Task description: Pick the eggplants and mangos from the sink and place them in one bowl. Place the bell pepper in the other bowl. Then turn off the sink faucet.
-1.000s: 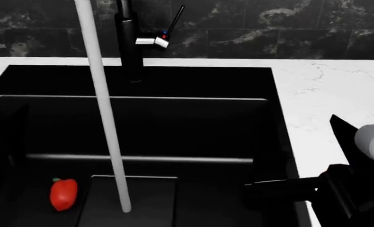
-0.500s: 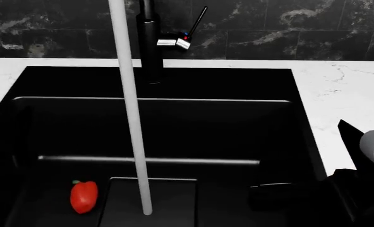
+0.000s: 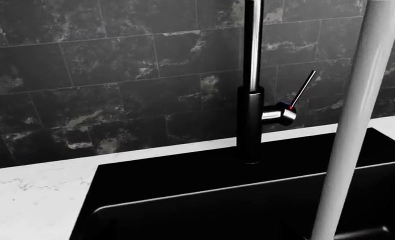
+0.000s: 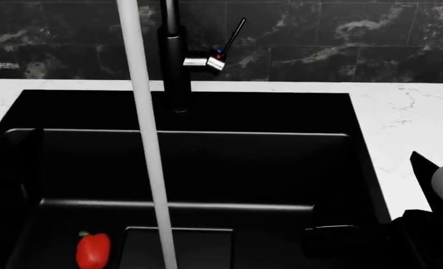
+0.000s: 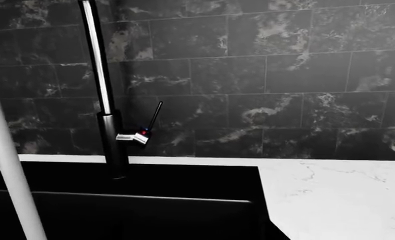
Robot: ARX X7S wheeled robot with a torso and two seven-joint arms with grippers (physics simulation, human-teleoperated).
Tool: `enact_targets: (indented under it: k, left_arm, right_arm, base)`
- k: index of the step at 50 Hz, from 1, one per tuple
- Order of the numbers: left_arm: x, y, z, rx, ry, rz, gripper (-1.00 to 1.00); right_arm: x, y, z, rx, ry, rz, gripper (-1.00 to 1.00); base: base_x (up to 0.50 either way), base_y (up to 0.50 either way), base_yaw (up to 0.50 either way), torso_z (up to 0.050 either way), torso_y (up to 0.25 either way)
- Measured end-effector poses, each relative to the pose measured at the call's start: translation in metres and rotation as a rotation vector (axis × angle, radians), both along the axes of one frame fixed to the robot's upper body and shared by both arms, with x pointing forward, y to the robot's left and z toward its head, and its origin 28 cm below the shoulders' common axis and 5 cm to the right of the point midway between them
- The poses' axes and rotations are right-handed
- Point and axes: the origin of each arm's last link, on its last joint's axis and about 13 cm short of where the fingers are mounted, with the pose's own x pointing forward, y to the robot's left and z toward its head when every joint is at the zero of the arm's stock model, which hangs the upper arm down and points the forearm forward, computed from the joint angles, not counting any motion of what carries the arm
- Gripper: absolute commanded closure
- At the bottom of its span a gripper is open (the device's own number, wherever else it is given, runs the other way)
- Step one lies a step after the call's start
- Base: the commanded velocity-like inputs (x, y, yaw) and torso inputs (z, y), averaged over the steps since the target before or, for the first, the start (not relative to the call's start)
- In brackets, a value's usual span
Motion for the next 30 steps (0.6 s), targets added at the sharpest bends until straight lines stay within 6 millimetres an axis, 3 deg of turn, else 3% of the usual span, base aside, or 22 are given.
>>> enact_targets:
  k: [30]
  left_arm:
    - [0.0017,-0.0017,-0.0036,-0.003,0.012,-0.011,-1.0]
  right_arm:
    - [-0.001,-0.0008,-0.0008,0.002,-0.001,0.005,-1.0]
  base:
    - [0.11,0.0,0.0,0.0,0.0]
